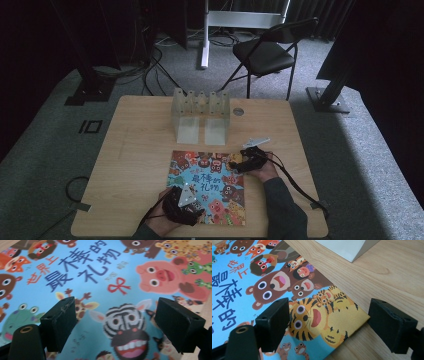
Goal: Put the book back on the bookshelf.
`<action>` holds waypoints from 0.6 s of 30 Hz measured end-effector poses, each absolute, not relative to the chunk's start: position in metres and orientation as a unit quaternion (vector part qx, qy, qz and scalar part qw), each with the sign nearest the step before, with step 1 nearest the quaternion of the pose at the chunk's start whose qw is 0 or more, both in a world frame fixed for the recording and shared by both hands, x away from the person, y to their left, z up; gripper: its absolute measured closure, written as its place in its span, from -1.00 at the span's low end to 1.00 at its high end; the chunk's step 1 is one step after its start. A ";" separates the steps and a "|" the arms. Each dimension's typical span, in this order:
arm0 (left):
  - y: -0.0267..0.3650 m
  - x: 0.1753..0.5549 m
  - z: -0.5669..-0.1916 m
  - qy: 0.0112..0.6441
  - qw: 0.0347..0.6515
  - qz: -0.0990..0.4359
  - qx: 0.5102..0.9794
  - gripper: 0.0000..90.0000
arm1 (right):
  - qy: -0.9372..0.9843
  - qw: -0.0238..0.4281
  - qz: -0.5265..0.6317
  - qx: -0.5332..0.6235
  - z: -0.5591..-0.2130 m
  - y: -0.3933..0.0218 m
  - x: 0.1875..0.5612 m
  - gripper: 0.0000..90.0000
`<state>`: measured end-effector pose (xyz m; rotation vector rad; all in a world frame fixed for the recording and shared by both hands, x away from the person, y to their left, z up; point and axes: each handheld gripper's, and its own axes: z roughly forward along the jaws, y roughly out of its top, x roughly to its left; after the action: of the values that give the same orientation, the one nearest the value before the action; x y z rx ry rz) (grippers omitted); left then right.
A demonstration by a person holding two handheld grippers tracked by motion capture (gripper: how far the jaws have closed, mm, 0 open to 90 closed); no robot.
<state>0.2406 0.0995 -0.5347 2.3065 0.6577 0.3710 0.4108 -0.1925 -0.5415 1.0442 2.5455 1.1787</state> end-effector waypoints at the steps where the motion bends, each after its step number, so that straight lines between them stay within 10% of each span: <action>1: 0.098 0.239 -0.535 0.252 0.351 0.143 0.891 -0.62 | 0.848 0.073 0.393 0.349 -0.541 -0.193 0.411 -0.59; 18: 0.058 0.208 -0.538 0.181 0.334 0.164 0.911 -0.94 | 0.831 0.065 0.424 0.353 -0.522 -0.197 0.410 -0.59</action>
<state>0.2078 0.0580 -0.5382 2.3773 0.4731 0.4278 0.4099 -0.1972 -0.5216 1.0649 2.5093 1.2803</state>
